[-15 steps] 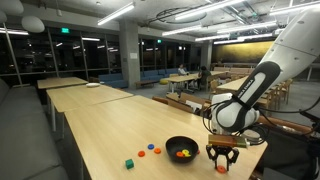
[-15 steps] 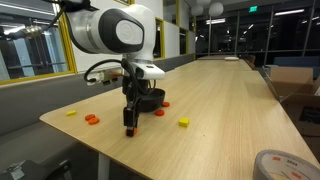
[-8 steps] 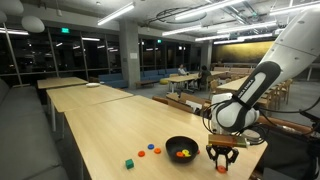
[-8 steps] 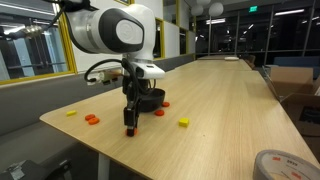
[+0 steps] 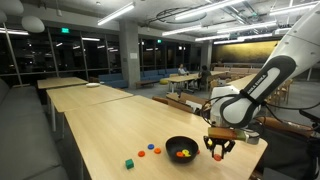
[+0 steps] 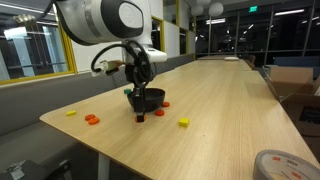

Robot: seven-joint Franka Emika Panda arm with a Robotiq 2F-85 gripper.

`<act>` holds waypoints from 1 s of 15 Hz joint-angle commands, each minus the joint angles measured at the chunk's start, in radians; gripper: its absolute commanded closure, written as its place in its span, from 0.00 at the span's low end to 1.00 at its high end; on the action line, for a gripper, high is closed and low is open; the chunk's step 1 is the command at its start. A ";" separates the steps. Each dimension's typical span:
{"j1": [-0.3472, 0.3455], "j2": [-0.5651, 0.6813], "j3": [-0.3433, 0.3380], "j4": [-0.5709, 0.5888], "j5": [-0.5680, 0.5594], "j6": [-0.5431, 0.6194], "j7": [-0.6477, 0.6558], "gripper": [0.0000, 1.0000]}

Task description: Put some of the discs on the table in the bowl

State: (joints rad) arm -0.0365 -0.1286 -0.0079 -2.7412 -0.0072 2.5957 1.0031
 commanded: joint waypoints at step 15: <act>0.004 0.079 0.128 0.323 -0.182 0.020 -0.078 0.74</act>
State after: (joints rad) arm -0.0519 -0.1492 0.1259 -2.5228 -0.1918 2.5972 0.9829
